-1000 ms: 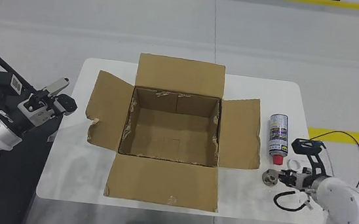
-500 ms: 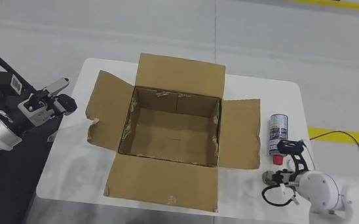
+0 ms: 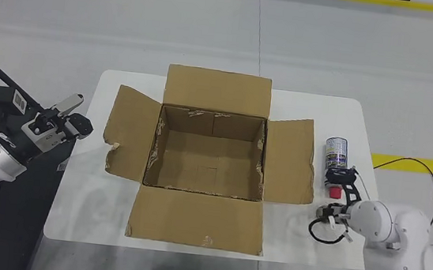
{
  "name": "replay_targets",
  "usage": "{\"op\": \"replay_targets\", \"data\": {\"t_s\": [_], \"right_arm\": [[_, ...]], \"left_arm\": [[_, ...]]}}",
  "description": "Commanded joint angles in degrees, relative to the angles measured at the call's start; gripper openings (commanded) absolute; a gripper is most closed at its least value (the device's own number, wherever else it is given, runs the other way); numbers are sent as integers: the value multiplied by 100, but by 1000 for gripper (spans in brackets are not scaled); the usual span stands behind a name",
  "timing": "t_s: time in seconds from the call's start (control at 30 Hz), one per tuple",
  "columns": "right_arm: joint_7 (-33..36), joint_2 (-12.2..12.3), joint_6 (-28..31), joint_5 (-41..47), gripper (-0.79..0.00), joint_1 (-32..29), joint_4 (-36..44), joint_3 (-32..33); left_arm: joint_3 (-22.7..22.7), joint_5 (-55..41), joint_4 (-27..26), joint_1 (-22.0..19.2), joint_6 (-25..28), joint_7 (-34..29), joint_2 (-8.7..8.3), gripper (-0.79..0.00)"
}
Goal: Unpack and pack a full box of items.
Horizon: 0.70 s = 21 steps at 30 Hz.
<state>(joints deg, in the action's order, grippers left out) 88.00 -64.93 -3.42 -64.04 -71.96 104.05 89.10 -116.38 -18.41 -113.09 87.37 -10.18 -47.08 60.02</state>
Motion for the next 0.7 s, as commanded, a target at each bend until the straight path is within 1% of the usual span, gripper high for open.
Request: {"op": "replay_targets", "data": {"t_s": [0.0,0.1,0.43,0.67], "right_arm": [[0,7,2,12,-505,24,-60,-13],[0,16,-5,46,-526,52,-121,-38],[0,50,-31,120,-523,99,-219,-150],[0,75,-41,151,-539,76,-254,-178]], "left_arm": [[0,0,0,0,0,0,0,0],[0,0,0,0,0,0,0,0],[0,0,0,0,0,0,0,0],[0,0,0,0,0,0,0,0]]}}
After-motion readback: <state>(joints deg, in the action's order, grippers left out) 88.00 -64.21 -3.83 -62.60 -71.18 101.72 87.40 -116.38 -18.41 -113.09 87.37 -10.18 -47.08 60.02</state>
